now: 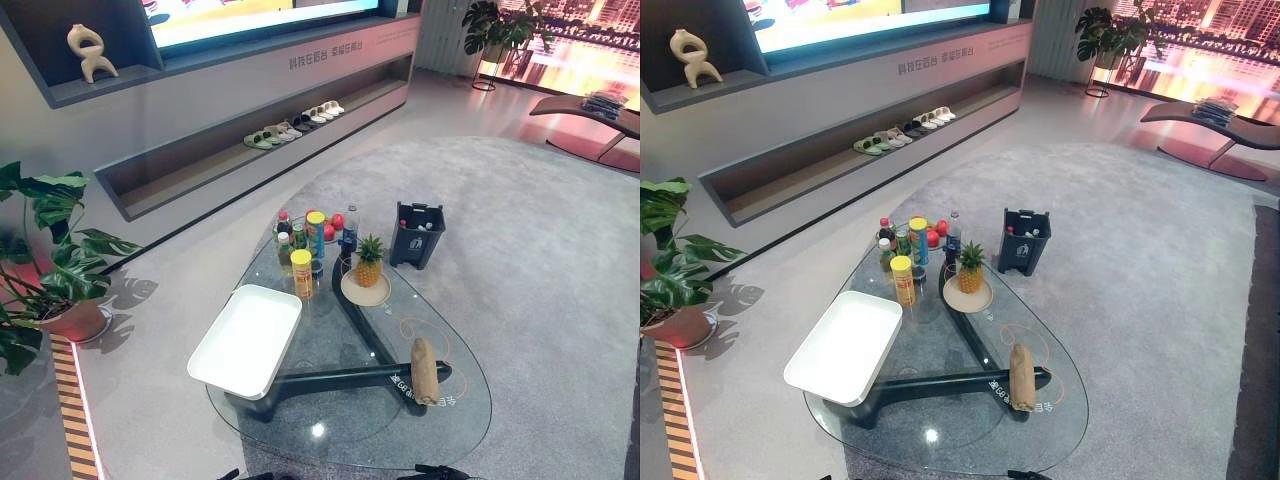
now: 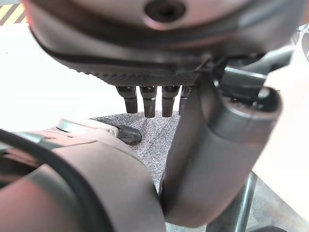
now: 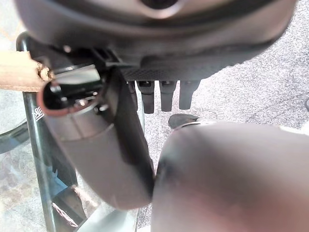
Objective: Wipe the table with a cloth and put it in the basket.
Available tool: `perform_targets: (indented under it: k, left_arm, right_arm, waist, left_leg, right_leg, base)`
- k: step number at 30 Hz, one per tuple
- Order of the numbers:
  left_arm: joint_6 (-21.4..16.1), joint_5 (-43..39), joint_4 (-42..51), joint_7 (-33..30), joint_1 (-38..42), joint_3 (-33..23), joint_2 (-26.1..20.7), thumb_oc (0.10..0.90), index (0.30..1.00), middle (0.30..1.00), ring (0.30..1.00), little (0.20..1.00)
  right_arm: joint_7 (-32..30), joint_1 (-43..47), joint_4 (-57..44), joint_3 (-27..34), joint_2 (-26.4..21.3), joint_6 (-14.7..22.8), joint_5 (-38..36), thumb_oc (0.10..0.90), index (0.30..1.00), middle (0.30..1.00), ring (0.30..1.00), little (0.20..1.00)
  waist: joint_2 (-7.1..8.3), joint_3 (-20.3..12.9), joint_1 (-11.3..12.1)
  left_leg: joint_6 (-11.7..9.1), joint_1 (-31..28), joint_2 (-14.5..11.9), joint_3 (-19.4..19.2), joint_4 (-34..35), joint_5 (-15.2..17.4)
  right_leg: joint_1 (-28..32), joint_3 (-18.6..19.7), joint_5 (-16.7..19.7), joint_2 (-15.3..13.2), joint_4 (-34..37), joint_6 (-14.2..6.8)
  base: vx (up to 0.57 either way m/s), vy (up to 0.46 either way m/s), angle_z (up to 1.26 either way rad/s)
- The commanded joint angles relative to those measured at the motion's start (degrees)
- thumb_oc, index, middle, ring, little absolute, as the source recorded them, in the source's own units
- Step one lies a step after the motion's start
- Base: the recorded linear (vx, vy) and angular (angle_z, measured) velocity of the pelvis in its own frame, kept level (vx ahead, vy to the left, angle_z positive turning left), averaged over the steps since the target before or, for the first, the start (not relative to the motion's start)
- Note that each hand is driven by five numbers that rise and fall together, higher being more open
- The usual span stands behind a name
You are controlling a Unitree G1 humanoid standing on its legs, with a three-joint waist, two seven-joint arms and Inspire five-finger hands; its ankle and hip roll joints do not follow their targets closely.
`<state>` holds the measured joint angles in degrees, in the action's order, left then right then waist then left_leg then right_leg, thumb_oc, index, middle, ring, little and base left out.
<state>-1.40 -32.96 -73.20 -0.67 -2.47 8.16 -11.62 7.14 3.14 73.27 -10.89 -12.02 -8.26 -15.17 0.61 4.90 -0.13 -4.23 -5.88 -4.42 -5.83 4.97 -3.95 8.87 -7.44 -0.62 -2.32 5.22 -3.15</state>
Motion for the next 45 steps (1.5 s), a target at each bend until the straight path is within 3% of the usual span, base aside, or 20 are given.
perform_targets:
  k: [1, 23, 28, 37, 39, 45]
  left_arm:
    - [-0.4, -0.1, -2.0, 0.0, 4.7, 0.2, 0.9, 0.8, 0.9, 0.9, 0.9, 0.9]
    - [-1.3, -0.5, -2.3, -0.2, 4.6, -0.1, 1.2, 0.8, 0.9, 0.9, 0.9, 0.9]
    - [-1.1, 0.0, -2.4, -0.6, 4.4, -0.3, 1.1, 0.8, 0.9, 0.9, 0.9, 0.9]
    - [-1.7, 1.8, -2.0, -1.4, 4.3, 0.0, 0.7, 0.8, 0.9, 0.9, 0.9, 0.9]
    - [-1.2, 2.6, -1.8, -1.3, 4.3, 0.4, 0.2, 0.8, 0.9, 0.9, 0.9, 0.9]
    - [-1.4, 2.3, -0.6, -0.9, 5.3, 1.7, -0.8, 0.8, 0.9, 0.9, 0.9, 0.9]
  right_arm:
    - [-0.2, -0.1, 4.2, -4.1, -1.2, -2.2, 2.8, 0.8, 0.9, 0.9, 0.9, 0.9]
    - [-0.8, -0.1, 4.4, -3.9, -1.1, -1.5, 2.3, 0.8, 0.9, 0.9, 0.9, 0.9]
    - [-3.0, 0.3, 4.1, -4.2, -1.4, 2.4, 5.1, 0.8, 0.9, 0.9, 0.9, 0.9]
    - [-4.9, 1.3, 2.5, -4.6, -2.1, 5.1, 3.5, 0.8, 0.9, 0.9, 0.9, 0.9]
    - [-5.9, 2.0, 0.4, -4.4, -2.6, 8.1, 0.6, 0.8, 0.9, 0.9, 0.9, 0.9]
    - [-7.1, 3.6, -4.1, -4.6, -4.1, 12.6, -2.0, 0.8, 0.9, 0.9, 0.9, 0.9]
  waist:
    - [1.13, 1.5, 0.5]
    - [1.14, 1.6, 0.2]
    - [1.29, 1.9, 0.3]
    - [2.11, 2.8, 0.8]
    - [2.61, 3.7, 1.1]
    - [3.06, 6.1, 1.1]
  left_leg:
    - [2.0, -1.8, 3.7, 0.5, -0.7, 6.2]
    - [2.1, -2.0, 3.7, 0.0, -1.0, 6.4]
    - [2.0, -1.9, 3.5, -0.5, -1.1, 6.4]
    - [2.0, -0.7, 3.2, -1.4, -3.0, 6.9]
    - [2.3, 1.1, 3.2, -1.8, -4.7, 7.2]
    - [2.6, 4.0, 3.3, -1.8, -6.1, 7.2]
  right_leg:
    - [-1.2, -0.4, 0.4, -1.1, -1.0, -2.5]
    - [-1.3, 0.0, 0.5, -1.0, -1.1, -2.5]
    - [-1.4, -0.6, 0.4, -1.3, -1.5, -2.6]
    - [-2.2, -1.0, 0.3, -1.4, -2.3, -2.5]
    - [-3.8, -1.0, 0.3, -1.4, -3.2, -2.4]
    - [-6.6, -0.5, 0.5, -1.0, -4.2, -2.1]
  base:
    - [0.0, 0.0, 0.0]
    - [0.0, 0.0, 0.0]
    - [0.03, 0.0, 0.0]
    - [0.04, -0.009, -0.01]
    - [0.01, -0.027, -0.06]
    - [-0.05, -0.021, -0.05]
